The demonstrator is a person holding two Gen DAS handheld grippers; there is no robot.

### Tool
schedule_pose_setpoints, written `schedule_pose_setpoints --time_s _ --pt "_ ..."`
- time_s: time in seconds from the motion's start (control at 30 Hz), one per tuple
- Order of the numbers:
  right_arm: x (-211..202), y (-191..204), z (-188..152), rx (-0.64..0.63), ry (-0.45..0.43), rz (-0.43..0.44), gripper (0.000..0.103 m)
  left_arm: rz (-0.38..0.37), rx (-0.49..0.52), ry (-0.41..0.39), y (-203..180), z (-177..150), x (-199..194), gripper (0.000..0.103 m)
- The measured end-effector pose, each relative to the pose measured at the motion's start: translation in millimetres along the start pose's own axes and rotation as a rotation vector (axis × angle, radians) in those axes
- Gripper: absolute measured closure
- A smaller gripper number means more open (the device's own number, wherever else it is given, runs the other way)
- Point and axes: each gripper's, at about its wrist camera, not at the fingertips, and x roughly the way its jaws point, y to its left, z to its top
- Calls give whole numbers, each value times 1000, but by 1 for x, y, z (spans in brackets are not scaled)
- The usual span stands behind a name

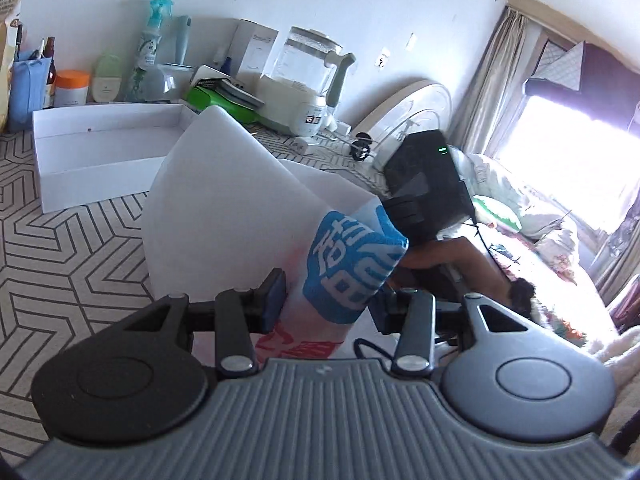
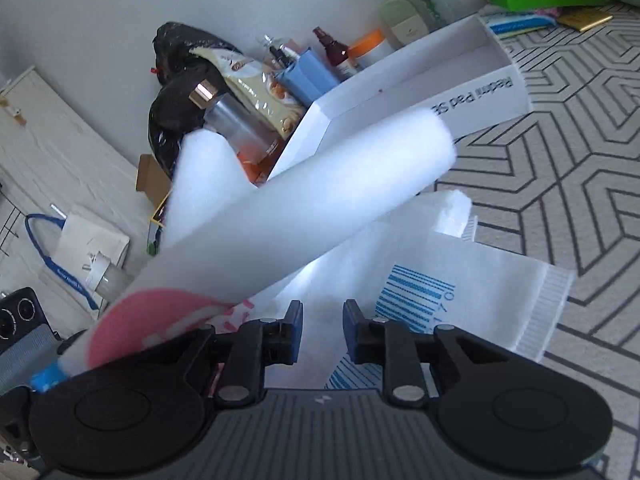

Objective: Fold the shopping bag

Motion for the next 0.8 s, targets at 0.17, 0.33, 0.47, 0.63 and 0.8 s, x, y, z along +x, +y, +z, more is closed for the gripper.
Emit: schedule_pose_setpoints --time_s 0.17,0.33,0.47,0.63,0.8 --pt "-61 -1 -28 -29 -124 -129 48 -17 -6 3 -1 0 -1 60" --pt "-73 -19 -47 61 -165 -88 48 -39 21 62 -12 -1 14 58" --pt "-104 -27 -51 118 -291 -94 48 -17 70 126 -26 -4 31 57" --pt "-116 -14 -49 41 -317 -53 48 -5 120 182 -35 -11 42 52" --pt "-93 23 -42 -134 -239 -71 48 5 176 217 -45 -16 48 41"
